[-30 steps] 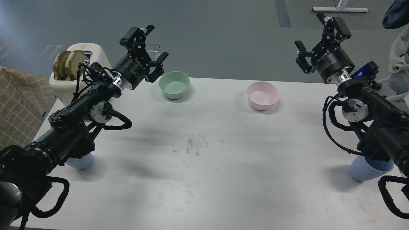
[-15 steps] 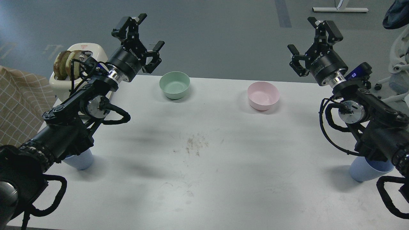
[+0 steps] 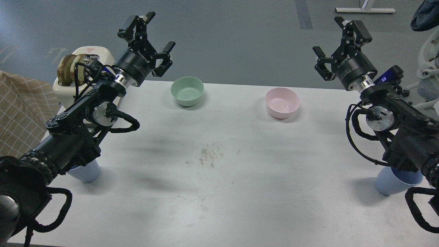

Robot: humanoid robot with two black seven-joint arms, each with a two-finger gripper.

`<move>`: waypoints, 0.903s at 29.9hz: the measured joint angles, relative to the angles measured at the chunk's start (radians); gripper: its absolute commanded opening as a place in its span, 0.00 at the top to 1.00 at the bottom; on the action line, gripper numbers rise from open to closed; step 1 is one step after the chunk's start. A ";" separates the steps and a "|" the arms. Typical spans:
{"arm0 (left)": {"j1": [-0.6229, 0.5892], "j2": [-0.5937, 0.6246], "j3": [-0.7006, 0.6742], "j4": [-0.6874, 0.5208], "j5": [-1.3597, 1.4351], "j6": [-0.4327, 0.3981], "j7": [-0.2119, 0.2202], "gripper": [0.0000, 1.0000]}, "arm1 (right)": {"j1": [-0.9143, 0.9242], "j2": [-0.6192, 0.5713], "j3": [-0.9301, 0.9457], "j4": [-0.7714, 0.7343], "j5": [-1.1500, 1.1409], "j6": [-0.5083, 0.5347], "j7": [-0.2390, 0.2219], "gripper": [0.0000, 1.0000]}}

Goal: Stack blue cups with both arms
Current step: 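Raise both grippers and move the left arm toward the nearby blue cup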

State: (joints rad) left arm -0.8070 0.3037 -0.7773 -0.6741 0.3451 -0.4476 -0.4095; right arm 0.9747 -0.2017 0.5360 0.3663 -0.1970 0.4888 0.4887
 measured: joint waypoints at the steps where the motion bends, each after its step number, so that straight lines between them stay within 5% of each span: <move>1: 0.000 0.002 0.000 -0.006 0.000 0.001 0.000 0.02 | 0.000 0.001 0.000 0.000 0.000 0.000 0.000 0.00; 27: 0.000 0.022 -0.020 -0.053 0.000 0.015 0.007 0.02 | 0.001 -0.006 -0.005 0.013 -0.010 0.000 0.000 0.00</move>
State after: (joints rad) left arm -0.8070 0.3253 -0.7976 -0.7271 0.3452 -0.4323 -0.4022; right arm 0.9757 -0.2077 0.5308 0.3796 -0.2070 0.4887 0.4887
